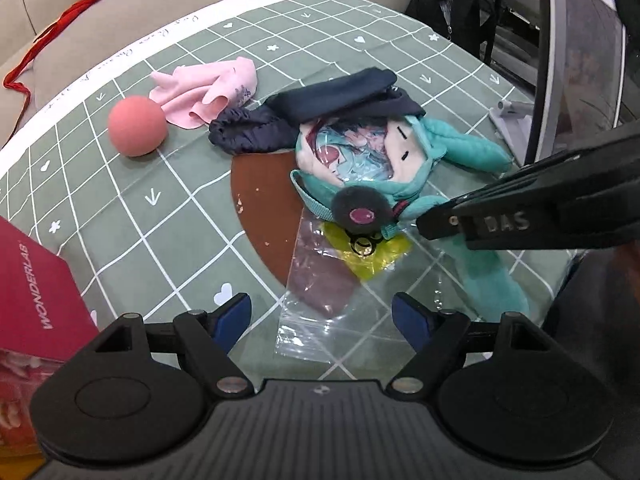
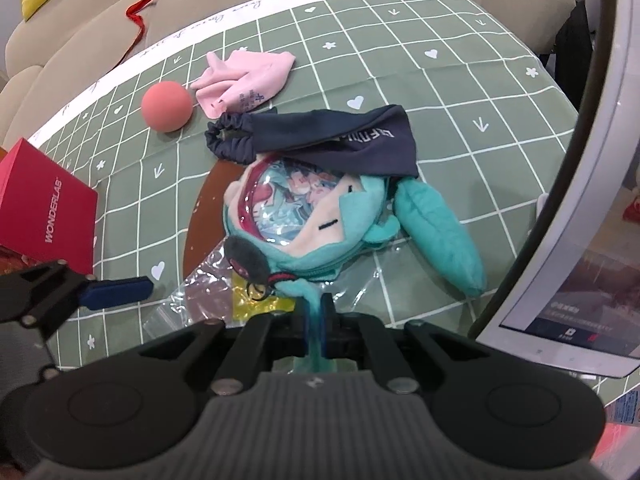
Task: Organize soft objects
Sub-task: 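Grasp the teal plush doll with the right gripper while the left reaches the clear bag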
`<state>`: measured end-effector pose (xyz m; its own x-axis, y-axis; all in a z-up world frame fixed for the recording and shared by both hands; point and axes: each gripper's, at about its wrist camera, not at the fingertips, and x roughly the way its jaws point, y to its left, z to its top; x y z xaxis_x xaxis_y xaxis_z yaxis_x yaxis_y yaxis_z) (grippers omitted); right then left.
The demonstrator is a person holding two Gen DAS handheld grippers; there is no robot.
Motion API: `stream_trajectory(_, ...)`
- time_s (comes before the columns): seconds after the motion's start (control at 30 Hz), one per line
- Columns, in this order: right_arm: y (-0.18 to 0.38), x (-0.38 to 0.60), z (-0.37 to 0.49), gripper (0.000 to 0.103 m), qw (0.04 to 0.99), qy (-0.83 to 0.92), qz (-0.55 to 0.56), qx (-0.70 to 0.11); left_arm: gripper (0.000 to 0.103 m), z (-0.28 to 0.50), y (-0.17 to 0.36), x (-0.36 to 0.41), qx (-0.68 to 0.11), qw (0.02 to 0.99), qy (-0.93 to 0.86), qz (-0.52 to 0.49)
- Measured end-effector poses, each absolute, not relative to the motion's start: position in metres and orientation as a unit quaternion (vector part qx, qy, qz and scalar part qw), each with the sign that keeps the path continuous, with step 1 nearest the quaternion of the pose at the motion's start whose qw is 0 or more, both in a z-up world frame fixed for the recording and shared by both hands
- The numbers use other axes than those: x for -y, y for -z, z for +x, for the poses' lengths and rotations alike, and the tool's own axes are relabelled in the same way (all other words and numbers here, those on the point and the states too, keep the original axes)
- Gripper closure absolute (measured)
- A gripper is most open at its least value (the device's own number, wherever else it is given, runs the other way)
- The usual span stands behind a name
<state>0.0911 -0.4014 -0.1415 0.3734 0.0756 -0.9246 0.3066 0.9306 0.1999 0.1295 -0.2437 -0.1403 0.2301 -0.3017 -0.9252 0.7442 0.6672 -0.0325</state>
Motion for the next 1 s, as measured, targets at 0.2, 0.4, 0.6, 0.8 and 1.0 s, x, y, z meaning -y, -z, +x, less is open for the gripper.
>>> stream_trajectory(0.2,0.138,0.403,0.089,0.101,0.813,0.071,0.177,-0.550,0.035,0.126,0.145,0.245,-0.524,0.744,0.377,0.174)
stream_trajectory(0.4,0.138,0.405,0.089,0.101,0.812,0.064,0.194,-0.547,0.088,0.117,0.142,0.244,-0.506,0.769,0.336,0.199)
stream_trajectory(0.6,0.138,0.405,0.088,0.101,0.812,0.066,0.195,-0.547,0.103,0.113,0.132,0.222,-0.508,0.782,0.325,0.160)
stream_trajectory(0.8,0.138,0.409,0.087,0.101,0.811,0.070,0.203,-0.545,0.103,0.100,0.124,0.192,-0.526,0.786,0.289,0.146)
stream_trajectory(1.0,0.138,0.407,0.088,0.101,0.811,0.067,0.200,-0.546,0.102,0.103,0.129,0.164,-0.549,0.782,0.274,0.108)
